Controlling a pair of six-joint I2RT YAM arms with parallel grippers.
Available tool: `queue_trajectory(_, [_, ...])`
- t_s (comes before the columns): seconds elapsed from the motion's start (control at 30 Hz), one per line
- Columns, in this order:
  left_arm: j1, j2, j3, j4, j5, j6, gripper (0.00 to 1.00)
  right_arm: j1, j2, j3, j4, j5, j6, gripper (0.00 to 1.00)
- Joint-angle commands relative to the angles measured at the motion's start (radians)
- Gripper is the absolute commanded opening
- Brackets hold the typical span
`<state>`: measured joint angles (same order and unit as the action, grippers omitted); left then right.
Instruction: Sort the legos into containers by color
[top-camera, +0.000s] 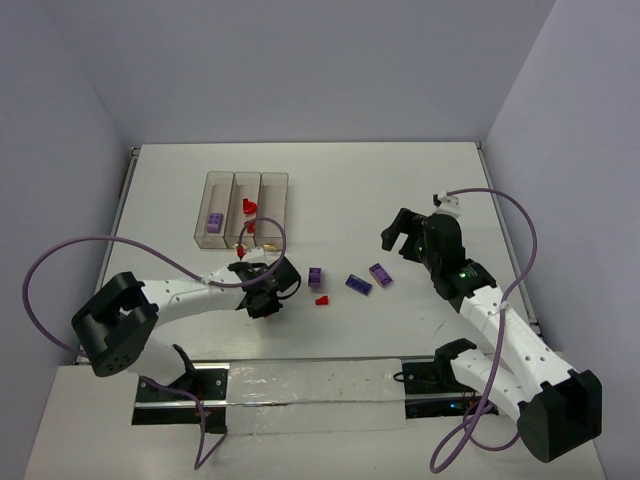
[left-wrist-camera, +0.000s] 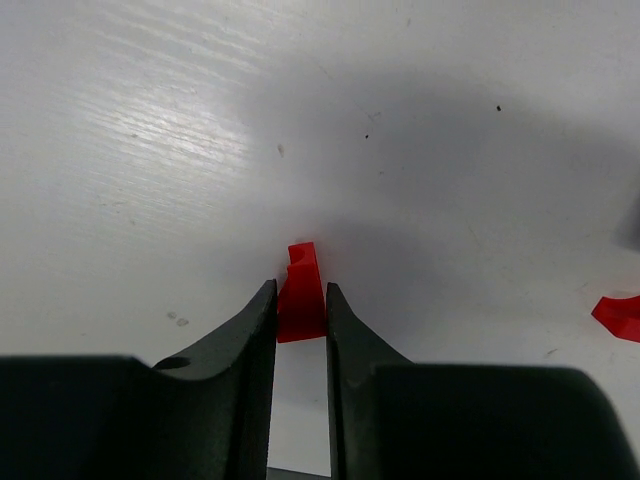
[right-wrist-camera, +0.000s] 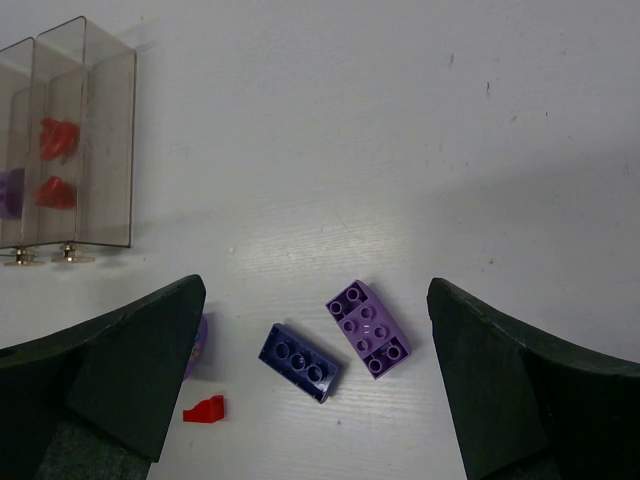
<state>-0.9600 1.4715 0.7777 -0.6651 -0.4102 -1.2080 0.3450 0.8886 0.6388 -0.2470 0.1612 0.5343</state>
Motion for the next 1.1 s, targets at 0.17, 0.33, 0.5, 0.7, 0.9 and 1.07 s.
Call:
queue_trajectory(0.17, [0.232,-0.092,0.21,-0.048,-0.114,0.237,0.01,0.011,0.001,0.0,0.042,0.005,0.006,1.0])
queue_trajectory(0.33, [0.41,-0.063,0.311,0.064,-0.096,0.416,0.01,0.012,0.002,0.006,0.043,-0.002,0.006,1.0])
queue_trajectory(0.5, [0.532,0.054,0.448,0.129,-0.075,0.52,0.01,0.013,-0.003,0.019,0.04,-0.004,0.004,1.0])
queue_trajectory(0.7, [0.589,0.2,0.553,0.167,-0.054,0.578,0.02,0.014,-0.027,0.019,0.021,0.008,0.001,1.0])
queue_trajectory(0.9, [0.598,0.293,0.601,0.178,-0.042,0.599,0.27,0.014,-0.052,0.011,0.003,0.021,0.001,1.0])
queue_trajectory(1.07, [0.598,0.294,0.604,0.177,-0.036,0.604,0.65,0.014,-0.064,0.0,-0.003,0.026,0.005,1.0])
